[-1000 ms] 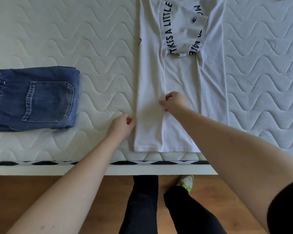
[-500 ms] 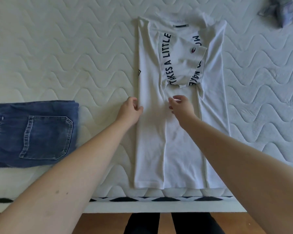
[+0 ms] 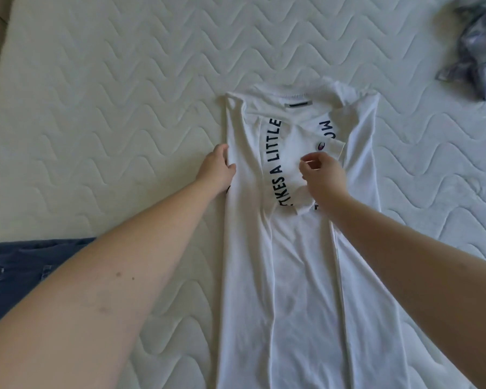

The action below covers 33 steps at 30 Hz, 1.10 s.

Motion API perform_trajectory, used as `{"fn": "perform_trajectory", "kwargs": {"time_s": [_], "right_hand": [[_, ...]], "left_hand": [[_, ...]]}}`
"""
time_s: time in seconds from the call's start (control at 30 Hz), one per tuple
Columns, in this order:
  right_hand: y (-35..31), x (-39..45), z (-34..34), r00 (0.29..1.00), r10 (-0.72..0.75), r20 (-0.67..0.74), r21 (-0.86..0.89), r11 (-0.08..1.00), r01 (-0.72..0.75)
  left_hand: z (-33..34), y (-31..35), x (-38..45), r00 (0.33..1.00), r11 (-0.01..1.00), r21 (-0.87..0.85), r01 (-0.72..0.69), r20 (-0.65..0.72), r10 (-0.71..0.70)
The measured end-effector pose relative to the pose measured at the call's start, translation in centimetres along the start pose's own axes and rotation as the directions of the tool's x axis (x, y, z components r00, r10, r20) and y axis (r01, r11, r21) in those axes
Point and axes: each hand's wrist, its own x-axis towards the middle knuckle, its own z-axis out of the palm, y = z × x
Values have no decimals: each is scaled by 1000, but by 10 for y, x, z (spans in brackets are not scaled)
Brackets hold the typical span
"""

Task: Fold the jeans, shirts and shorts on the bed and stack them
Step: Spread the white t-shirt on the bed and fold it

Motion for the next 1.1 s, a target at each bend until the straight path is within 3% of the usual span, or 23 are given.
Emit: {"fn": "perform_trajectory", "kwargs": {"time_s": [0.1, 0.23, 0.33, 0.53, 0.73, 0.9, 1.1], "right_hand": [[-12, 23, 0, 994, -109, 6, -78, 991, 109], [-27, 53, 13, 968, -209, 135, -223, 946, 236], [-35, 76, 25, 945, -242, 220, -418, 852, 316], [-56, 113, 55, 938, -215, 270, -528, 782, 331], [-66, 126, 70, 956, -200, 213, -549, 785, 287], [-63, 132, 71, 972, -179, 152, -320, 922, 220], [-62, 133, 70, 962, -199, 185, -448, 854, 263]], "left_hand": [[-9, 9, 36, 997, 996, 63, -64, -28, 66], [-24, 23, 84, 987, 979, 131, -158, 2, 159], [-35, 34, 118, 982, 969, 161, -189, 13, 190], [-62, 54, 171, 959, 898, 345, -272, 170, 226], [-88, 59, 193, 903, 731, 545, -409, 356, 240], [-97, 50, 205, 890, 690, 576, -438, 384, 245], [-92, 53, 206, 873, 649, 602, -464, 435, 220]]}}
